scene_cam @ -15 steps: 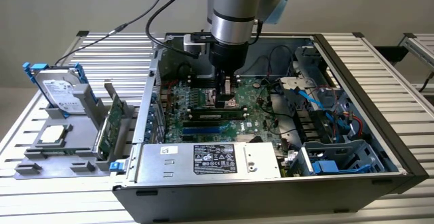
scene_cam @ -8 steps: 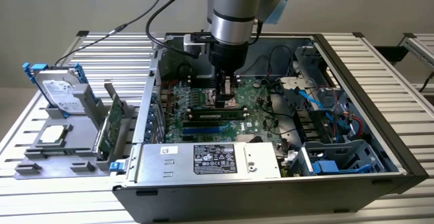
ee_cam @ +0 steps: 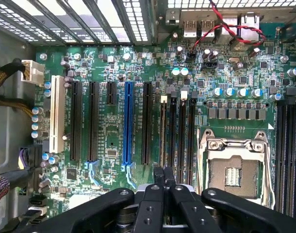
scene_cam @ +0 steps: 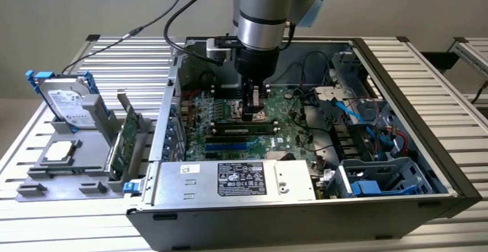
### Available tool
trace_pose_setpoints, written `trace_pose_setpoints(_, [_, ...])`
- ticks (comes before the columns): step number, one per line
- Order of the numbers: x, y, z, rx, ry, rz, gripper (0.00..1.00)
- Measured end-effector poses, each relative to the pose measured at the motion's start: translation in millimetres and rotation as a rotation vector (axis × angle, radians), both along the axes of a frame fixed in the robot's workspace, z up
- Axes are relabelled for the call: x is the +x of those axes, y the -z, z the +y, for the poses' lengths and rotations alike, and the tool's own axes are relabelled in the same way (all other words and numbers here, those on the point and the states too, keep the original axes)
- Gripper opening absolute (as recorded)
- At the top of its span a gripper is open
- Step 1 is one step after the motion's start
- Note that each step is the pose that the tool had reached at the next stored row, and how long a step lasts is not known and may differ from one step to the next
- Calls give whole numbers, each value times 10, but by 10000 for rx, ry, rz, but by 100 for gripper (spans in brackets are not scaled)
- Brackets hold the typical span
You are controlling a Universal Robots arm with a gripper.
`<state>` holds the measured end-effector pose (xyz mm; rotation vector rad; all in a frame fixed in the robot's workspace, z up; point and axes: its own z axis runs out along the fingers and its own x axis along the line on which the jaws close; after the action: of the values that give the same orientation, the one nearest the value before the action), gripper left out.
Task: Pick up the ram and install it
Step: 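Press down the ram until it locks into place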
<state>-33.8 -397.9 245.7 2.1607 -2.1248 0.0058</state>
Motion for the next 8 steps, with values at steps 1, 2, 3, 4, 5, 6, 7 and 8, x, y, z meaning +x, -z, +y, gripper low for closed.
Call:
trace_pose_setpoints(1, [0, -3, 0, -1, 0, 1, 11])
trace_pose_setpoints(2, [0, -27, -1, -5, 2, 5, 11])
trace_pose_setpoints(3, [0, -69, -1, -2, 25, 6, 11])
trace_pose_setpoints(4, [0, -108, 0, 0, 103, 7, 11])
trace_pose_setpoints(5, [0, -131, 0, 1, 210, 6, 11])
trace_pose_setpoints(6, [0, -149, 0, 0, 330, 7, 11])
trace_pose_setpoints(7, [0, -164, 0, -1, 450, 7, 11])
trace_pose_setpoints(8, [0, -176, -1, 0, 572, 4, 11])
